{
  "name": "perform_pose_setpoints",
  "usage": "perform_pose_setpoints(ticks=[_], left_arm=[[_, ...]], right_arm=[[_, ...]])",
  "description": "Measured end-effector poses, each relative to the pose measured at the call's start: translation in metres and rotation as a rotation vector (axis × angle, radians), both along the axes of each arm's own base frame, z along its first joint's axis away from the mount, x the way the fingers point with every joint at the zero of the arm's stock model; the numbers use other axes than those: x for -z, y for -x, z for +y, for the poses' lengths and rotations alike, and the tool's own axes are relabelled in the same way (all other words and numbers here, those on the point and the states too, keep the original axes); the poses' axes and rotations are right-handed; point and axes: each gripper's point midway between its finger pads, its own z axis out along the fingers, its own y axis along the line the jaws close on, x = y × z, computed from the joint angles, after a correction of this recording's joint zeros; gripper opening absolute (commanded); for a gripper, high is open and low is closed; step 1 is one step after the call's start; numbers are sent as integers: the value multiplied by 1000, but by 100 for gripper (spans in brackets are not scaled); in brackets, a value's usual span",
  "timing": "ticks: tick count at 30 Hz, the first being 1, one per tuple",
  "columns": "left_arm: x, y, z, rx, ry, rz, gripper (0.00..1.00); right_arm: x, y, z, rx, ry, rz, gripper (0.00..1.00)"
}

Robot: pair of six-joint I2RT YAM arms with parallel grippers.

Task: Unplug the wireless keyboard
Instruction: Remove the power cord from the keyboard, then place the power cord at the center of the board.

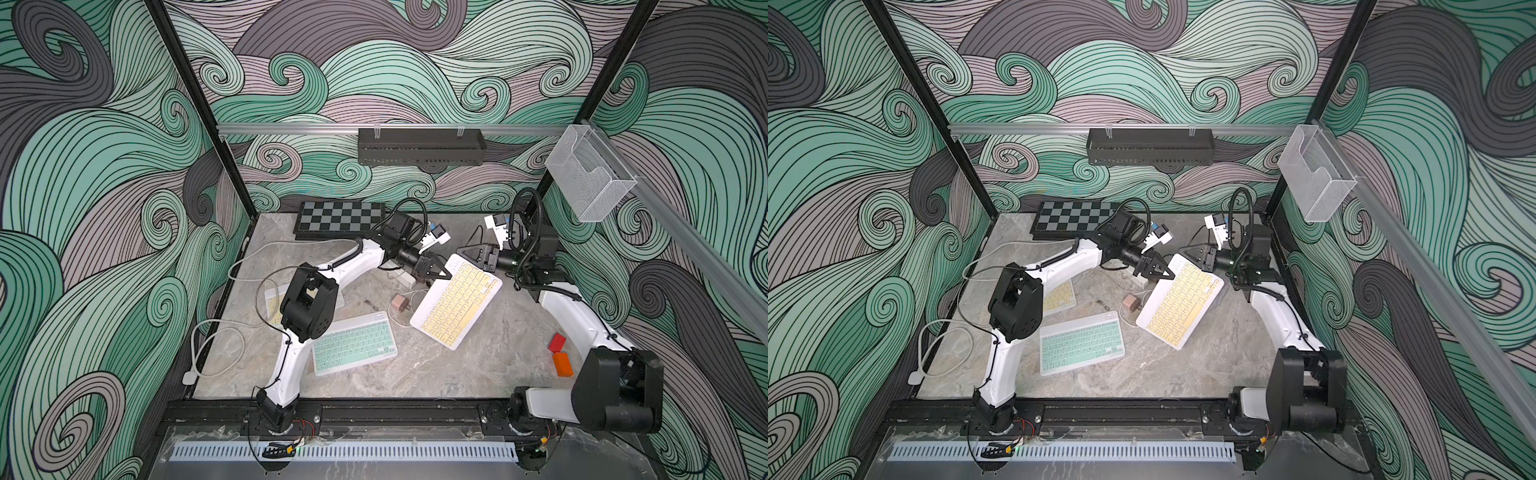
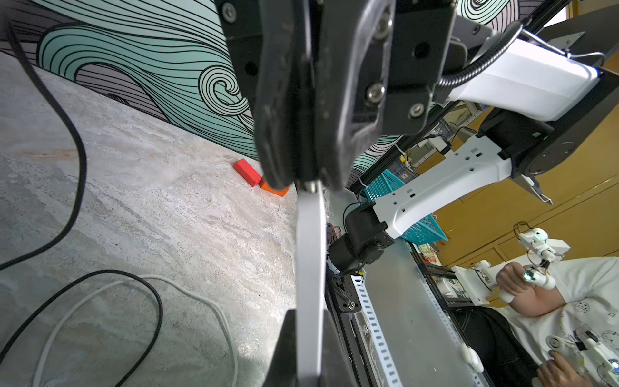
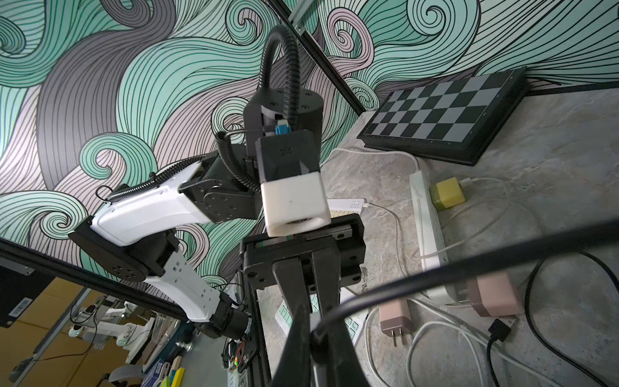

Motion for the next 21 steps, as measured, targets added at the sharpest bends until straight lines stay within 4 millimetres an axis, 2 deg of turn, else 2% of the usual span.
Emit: perform_pose_setpoints(ticks=[6, 11, 16, 21], left_arm=[[38, 12, 10, -19, -93, 81, 0], [47, 12, 12, -33, -122, 93, 0], [43, 9, 11, -40, -123, 81, 0], [31, 4, 8, -43, -103, 52, 0]], right_arm=[[-24, -25, -26, 141, -21, -96, 0], [-33, -32, -34, 187, -32, -125, 0], [-18, -39, -42, 256, 11, -83, 0], [27, -49, -63, 412, 109, 71, 0]])
